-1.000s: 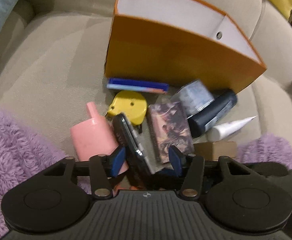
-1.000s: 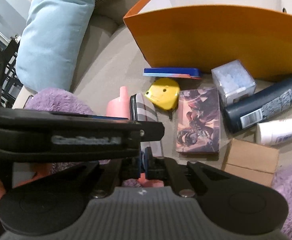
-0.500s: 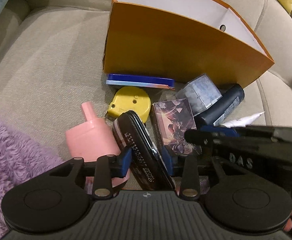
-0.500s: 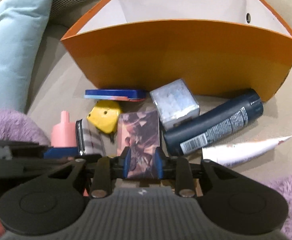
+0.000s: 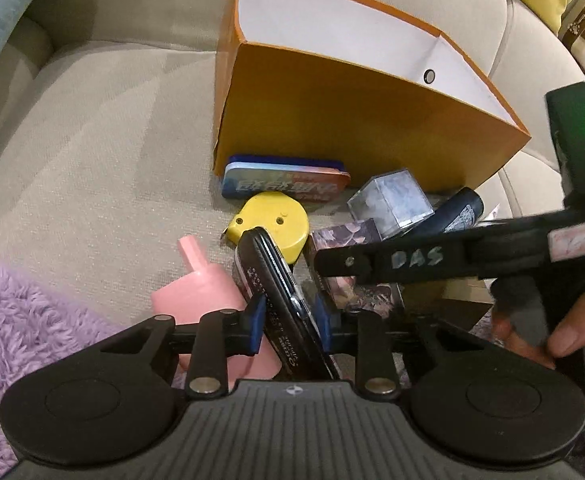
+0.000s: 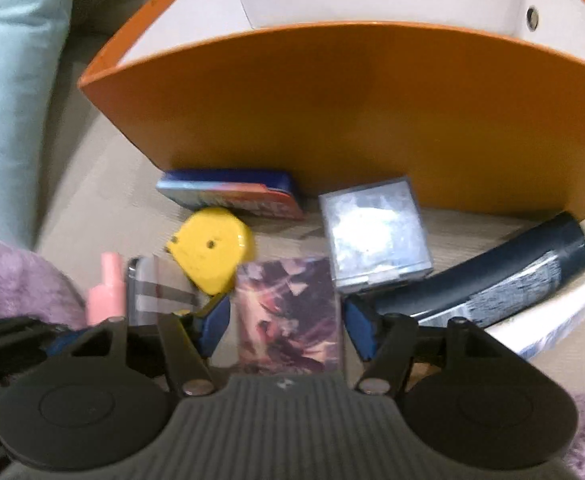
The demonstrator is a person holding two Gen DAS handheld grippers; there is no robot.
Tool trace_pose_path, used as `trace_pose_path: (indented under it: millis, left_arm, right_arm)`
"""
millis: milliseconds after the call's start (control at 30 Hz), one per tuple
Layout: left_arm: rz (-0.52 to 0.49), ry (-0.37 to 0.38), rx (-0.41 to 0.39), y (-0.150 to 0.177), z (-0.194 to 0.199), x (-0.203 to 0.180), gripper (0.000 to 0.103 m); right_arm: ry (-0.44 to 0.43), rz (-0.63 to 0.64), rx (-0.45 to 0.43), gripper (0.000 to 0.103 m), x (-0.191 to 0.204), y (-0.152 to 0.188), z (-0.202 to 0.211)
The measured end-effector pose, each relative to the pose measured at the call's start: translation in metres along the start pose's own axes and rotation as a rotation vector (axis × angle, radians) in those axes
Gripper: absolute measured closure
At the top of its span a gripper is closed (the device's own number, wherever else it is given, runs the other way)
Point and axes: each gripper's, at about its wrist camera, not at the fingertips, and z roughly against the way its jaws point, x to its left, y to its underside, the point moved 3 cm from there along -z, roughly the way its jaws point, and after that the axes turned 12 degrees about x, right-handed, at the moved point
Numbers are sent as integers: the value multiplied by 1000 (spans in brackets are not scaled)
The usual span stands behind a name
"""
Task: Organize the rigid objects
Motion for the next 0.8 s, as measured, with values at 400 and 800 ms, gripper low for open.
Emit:
trace_pose_path:
  millis: [400,800]
  left_arm:
    - [10,36,-8,6,0,9,76]
    - [-15,36,-17,13,3,6,76]
  right_arm:
    - [-318,-88,50,101,2,34,20]
    - [-2,71,36,65,6,18,4]
